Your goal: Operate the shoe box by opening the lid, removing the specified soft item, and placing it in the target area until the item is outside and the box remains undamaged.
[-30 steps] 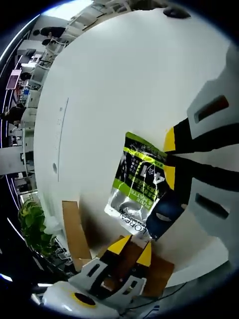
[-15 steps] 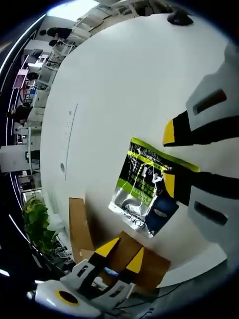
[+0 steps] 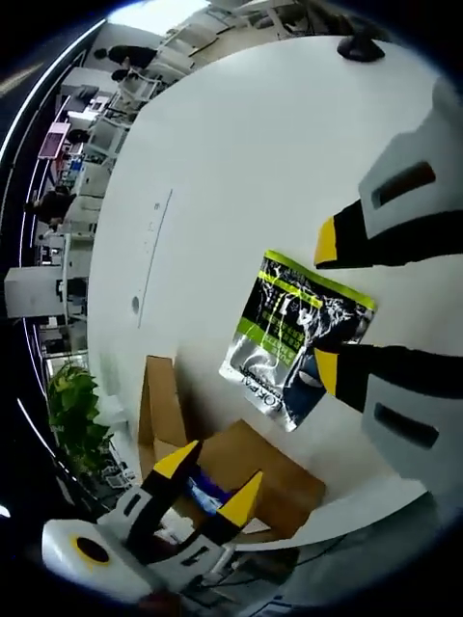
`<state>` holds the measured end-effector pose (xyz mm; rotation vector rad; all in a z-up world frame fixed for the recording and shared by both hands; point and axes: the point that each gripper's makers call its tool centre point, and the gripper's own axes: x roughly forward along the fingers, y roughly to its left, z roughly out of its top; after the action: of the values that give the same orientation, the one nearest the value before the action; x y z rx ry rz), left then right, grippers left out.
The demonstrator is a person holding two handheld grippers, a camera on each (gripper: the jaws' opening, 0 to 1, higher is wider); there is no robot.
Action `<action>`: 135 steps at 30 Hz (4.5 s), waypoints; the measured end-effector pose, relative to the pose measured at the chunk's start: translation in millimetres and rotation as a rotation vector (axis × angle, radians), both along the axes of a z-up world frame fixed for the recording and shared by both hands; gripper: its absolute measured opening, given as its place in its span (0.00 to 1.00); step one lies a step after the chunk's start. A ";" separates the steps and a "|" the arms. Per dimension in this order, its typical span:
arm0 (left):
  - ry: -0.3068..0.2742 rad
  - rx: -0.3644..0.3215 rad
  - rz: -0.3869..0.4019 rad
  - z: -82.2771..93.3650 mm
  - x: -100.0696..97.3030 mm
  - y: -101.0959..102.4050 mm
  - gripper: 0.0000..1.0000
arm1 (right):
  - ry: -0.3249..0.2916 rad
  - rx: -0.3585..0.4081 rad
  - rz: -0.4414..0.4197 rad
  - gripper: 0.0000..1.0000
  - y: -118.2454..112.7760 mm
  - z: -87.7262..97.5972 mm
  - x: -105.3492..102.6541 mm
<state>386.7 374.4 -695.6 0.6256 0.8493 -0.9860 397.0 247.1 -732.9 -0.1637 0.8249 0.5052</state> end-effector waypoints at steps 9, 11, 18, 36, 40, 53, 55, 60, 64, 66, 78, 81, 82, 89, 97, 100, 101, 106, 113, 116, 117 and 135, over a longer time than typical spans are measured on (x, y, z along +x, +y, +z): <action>-0.007 -0.047 0.070 17.9 -3.2 30.5 0.39 | -0.018 0.034 -0.001 0.32 9.6 16.6 -10.1; -0.013 -0.061 0.090 22.1 -3.6 36.5 0.39 | -0.021 0.037 0.002 0.32 13.0 20.0 -12.3; -0.028 -0.092 0.156 33.0 -9.7 61.0 0.41 | -0.044 0.049 0.051 0.33 33.5 35.4 -20.1; -0.061 -0.081 0.291 39.8 -30.3 135.9 0.42 | -0.053 0.114 0.177 0.31 96.0 58.2 -39.7; -0.070 -0.076 0.316 38.5 -33.8 152.4 0.42 | -0.057 0.117 0.194 0.31 105.3 62.1 -43.1; -0.060 -0.088 0.446 33.0 -41.9 205.1 0.42 | -0.054 0.148 0.249 0.30 135.6 67.8 -47.7; -0.062 -0.083 0.470 31.8 -44.4 214.4 0.42 | -0.052 0.153 0.254 0.30 139.5 68.8 -47.0; -0.059 -0.088 0.533 27.2 -47.0 241.2 0.42 | -0.055 0.162 0.276 0.30 152.7 70.9 -45.0; -0.069 -0.085 0.584 25.3 -52.7 260.4 0.41 | -0.053 0.170 0.296 0.29 165.9 71.0 -44.8; -0.088 -0.099 0.624 27.4 -53.8 271.8 0.40 | -0.048 0.169 0.313 0.29 173.1 69.7 -44.8; -0.089 -0.120 0.765 21.1 -68.0 316.9 0.36 | -0.034 0.185 0.372 0.27 211.1 64.6 -41.0; -0.072 -0.127 0.799 15.0 -72.0 322.0 0.33 | -0.030 0.195 0.385 0.25 222.1 62.5 -39.9; -0.068 -0.127 0.805 12.7 -72.7 323.6 0.31 | -0.029 0.198 0.390 0.25 226.7 61.0 -39.1; -0.048 -0.109 0.839 -3.6 -81.3 331.8 0.24 | -0.007 0.200 0.429 0.23 247.5 50.6 -38.4; -0.022 -0.142 0.895 -15.6 -83.7 334.3 0.11 | 0.016 0.187 0.468 0.20 268.5 35.7 -36.9; -0.023 -0.136 0.904 -16.9 -82.5 338.2 0.07 | 0.030 0.199 0.469 0.19 277.0 31.0 -35.4; -0.014 -0.149 0.917 -17.1 -82.3 337.9 0.07 | 0.032 0.200 0.470 0.19 278.8 29.6 -35.1; 0.006 -0.171 0.930 -19.5 -82.6 338.1 0.07 | 0.059 0.228 0.454 0.17 291.1 21.5 -31.8; 0.014 -0.175 0.934 -20.7 -83.1 337.1 0.07 | 0.102 0.261 0.427 0.16 306.3 10.9 -28.8; 0.011 -0.173 0.934 -21.1 -83.3 336.9 0.07 | 0.118 0.278 0.412 0.14 311.9 7.8 -26.6; 0.010 -0.173 0.934 -21.1 -83.4 336.9 0.07 | 0.127 0.280 0.403 0.14 313.2 5.3 -26.0; 0.003 -0.184 0.950 -21.9 -83.9 336.6 0.07 | 0.137 0.280 0.404 0.02 320.0 5.1 -29.6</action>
<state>302.8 710.9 -717.5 0.0183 0.9041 -0.1895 367.4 567.1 -727.8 -0.0358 0.8484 1.0152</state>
